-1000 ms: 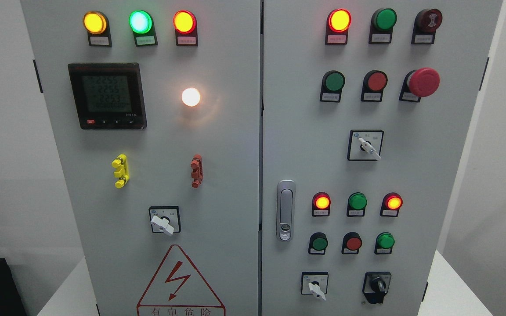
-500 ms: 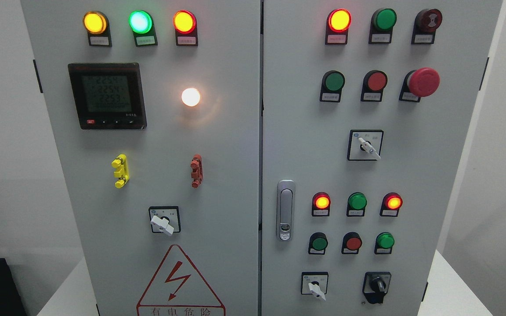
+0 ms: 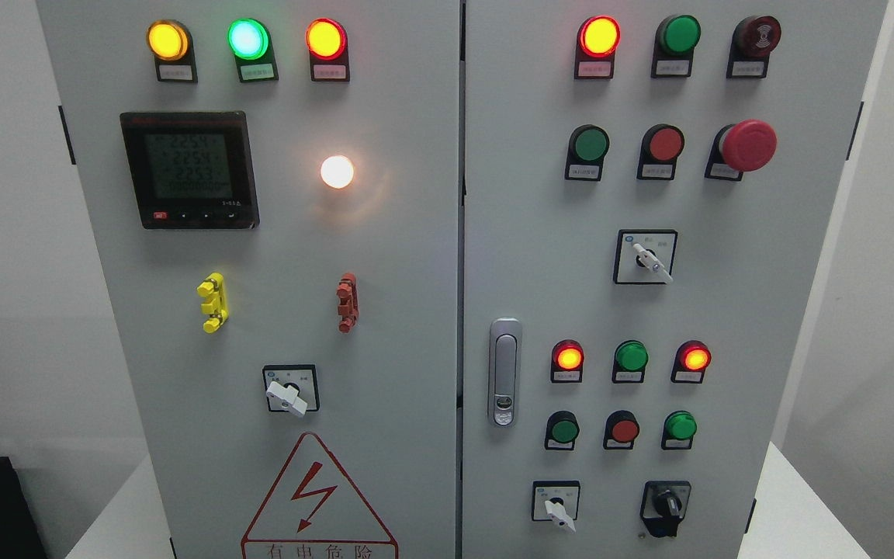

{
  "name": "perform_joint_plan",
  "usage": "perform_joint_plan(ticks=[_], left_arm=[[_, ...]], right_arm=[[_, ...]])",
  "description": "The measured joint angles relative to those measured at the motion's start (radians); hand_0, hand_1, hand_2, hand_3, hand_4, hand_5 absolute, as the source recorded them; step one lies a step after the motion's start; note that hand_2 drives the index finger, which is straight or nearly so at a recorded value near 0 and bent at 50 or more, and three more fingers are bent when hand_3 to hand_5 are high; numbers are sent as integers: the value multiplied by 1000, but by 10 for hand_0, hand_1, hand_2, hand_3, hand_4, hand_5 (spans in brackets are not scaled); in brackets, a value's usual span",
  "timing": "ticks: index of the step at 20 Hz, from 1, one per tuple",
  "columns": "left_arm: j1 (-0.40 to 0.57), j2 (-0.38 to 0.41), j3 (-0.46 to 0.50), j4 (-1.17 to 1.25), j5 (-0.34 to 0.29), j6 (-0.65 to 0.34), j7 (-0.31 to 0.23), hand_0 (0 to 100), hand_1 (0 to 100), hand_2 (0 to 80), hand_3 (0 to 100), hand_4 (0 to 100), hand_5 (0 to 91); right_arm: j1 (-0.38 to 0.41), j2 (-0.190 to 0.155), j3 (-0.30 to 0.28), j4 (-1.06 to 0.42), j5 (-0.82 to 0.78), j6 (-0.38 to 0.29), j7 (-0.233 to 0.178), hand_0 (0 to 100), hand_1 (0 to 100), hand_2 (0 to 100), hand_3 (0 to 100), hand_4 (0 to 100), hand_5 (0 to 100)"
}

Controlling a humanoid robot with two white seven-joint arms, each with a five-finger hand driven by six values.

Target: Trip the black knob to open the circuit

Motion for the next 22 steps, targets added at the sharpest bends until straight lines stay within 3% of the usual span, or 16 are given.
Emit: perform_joint_plan(ticks=[9, 22], left_arm=[[0, 0, 0, 0, 0, 0, 0, 120, 389, 0, 0, 0, 0], [0, 0, 0, 0, 0, 0, 0, 120, 389, 0, 0, 0, 0]], right_arm=[[-5, -1, -13, -66, 1, 47, -1, 532, 807, 0, 1000, 964, 872], [-106, -7, -50, -133, 0, 160, -2, 543, 808, 0, 1000, 965, 871]])
